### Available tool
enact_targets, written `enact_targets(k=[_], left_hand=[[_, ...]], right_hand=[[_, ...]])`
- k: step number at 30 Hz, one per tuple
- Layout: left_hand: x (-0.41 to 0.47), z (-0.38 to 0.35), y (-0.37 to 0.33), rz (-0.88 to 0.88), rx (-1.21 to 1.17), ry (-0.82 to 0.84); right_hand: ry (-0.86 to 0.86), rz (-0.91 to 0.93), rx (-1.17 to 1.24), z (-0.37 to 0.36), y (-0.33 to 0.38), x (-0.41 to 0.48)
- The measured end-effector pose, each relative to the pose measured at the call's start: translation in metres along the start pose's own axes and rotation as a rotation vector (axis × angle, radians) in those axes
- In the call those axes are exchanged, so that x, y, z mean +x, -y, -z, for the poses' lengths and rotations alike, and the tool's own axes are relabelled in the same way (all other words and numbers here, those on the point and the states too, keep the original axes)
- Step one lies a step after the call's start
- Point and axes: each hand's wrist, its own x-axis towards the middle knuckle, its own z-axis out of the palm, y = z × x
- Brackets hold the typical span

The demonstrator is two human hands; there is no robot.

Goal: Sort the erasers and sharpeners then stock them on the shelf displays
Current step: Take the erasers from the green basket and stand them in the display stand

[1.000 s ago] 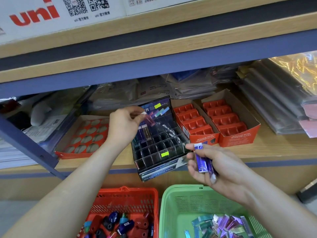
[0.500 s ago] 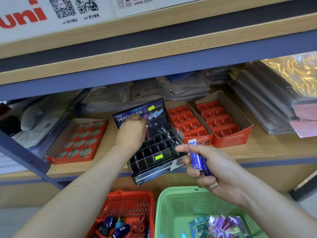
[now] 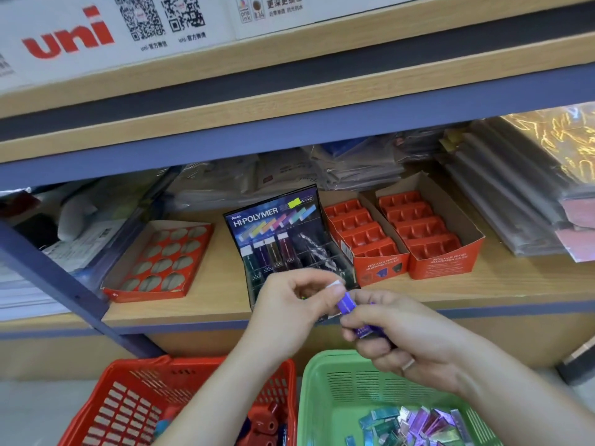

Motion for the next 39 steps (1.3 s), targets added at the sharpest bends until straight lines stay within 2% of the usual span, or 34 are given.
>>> enact_targets(k=[3, 5, 8, 10, 15, 19, 24, 28, 31, 34, 37, 39], left_hand=[[-0.004, 0.013, 0.002, 0.045, -0.024, -0.109], [0.003, 0.030, 0.003, 0.059, -0.023, -0.266], [0.027, 0.066, 0.012, 0.021, 0.206, -0.465], [0.044, 0.084, 0.021, -0.032, 0.392, -0.508], [0.068, 0.089, 0.039, -0.125, 0.747, -0.425], [0.078, 0.086, 0.050, -0.208, 0.906, -0.354], [0.089, 0.081, 0.058, -0.250, 1.010, -0.327], [0.092, 0.077, 0.064, -0.264, 1.099, -0.306], [0.086, 0.073, 0.058, -0.247, 1.056, -0.343], [0.062, 0.054, 0.029, -0.265, 0.782, -0.357], [0.022, 0.025, 0.001, -0.299, 0.404, -0.107], [0.002, 0.009, -0.002, -0.414, 0.374, 0.012]], right_hand=[[-0.118, 0.015, 0.061, 0.001, -0.002, 0.005], [-0.196, 0.037, 0.099, 0.003, -0.002, 0.006], [-0.306, 0.056, 0.104, 0.007, -0.002, 0.008], [-0.332, 0.066, 0.099, 0.007, -0.002, 0.008], [-0.264, 0.090, 0.026, 0.004, -0.002, 0.008], [-0.201, 0.175, 0.116, 0.003, -0.001, 0.006], [-0.248, 0.203, 0.325, 0.005, 0.003, 0.005], [-0.218, 0.158, 0.233, 0.006, 0.002, 0.002], [-0.246, 0.181, 0.202, 0.005, 0.003, 0.003], [-0.206, 0.207, 0.128, 0.004, 0.004, 0.002], [-0.167, 0.238, -0.062, 0.001, 0.003, 0.000], [-0.203, 0.295, -0.172, -0.003, 0.003, -0.001]])
